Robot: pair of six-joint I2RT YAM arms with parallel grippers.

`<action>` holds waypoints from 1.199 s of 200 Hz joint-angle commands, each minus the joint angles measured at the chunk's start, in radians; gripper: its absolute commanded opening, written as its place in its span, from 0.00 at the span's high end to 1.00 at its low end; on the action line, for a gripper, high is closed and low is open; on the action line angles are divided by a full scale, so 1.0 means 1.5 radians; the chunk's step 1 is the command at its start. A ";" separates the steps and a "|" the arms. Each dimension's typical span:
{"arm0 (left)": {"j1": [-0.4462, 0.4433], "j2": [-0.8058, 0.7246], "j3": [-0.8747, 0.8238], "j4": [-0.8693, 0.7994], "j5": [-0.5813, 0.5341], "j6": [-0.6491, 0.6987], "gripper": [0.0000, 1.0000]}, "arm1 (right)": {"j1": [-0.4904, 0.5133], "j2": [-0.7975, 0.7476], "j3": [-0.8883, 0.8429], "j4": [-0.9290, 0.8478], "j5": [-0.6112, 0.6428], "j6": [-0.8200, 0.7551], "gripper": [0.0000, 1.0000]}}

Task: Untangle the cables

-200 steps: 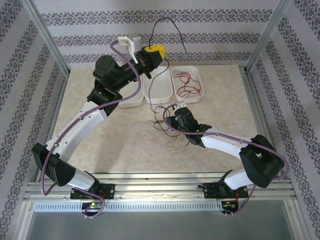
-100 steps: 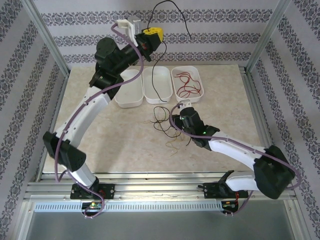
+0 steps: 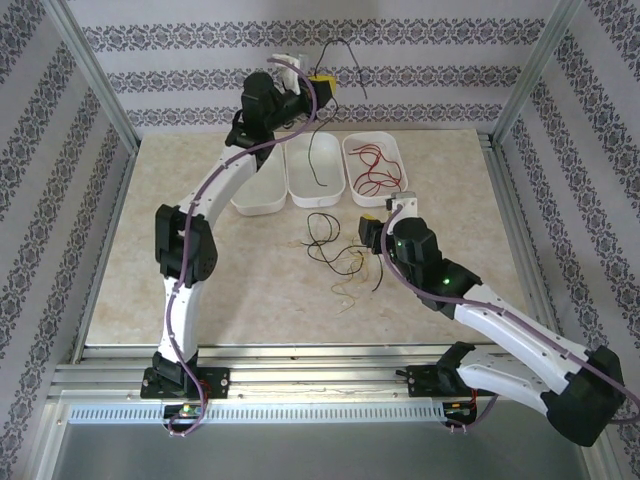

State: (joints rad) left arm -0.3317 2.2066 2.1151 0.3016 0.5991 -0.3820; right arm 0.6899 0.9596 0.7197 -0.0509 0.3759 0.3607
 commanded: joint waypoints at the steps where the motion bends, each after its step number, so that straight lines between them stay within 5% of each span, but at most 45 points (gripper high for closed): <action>1: 0.009 0.021 0.030 0.062 0.008 0.014 1.00 | 0.001 -0.020 0.011 -0.024 0.036 -0.013 0.38; 58: 0.016 -0.032 -0.132 0.014 -0.121 0.097 1.00 | -0.002 -0.006 0.020 -0.023 0.040 -0.019 0.37; 112: 0.016 -0.076 -0.223 -0.053 -0.160 0.111 1.00 | -0.004 0.006 0.028 -0.014 0.033 -0.019 0.36; 169: -0.002 -0.038 -0.111 -0.360 -0.223 0.163 1.00 | -0.004 -0.013 0.027 -0.027 0.043 -0.015 0.36; 240: -0.045 0.037 0.033 -0.585 -0.307 0.217 1.00 | -0.004 -0.022 0.024 -0.026 0.044 -0.013 0.36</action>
State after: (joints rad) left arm -0.3660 2.1788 2.0335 -0.3656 0.2131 -0.1268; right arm 0.6895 0.9375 0.7261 -0.0872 0.4240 0.3408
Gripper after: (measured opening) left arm 0.065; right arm 0.639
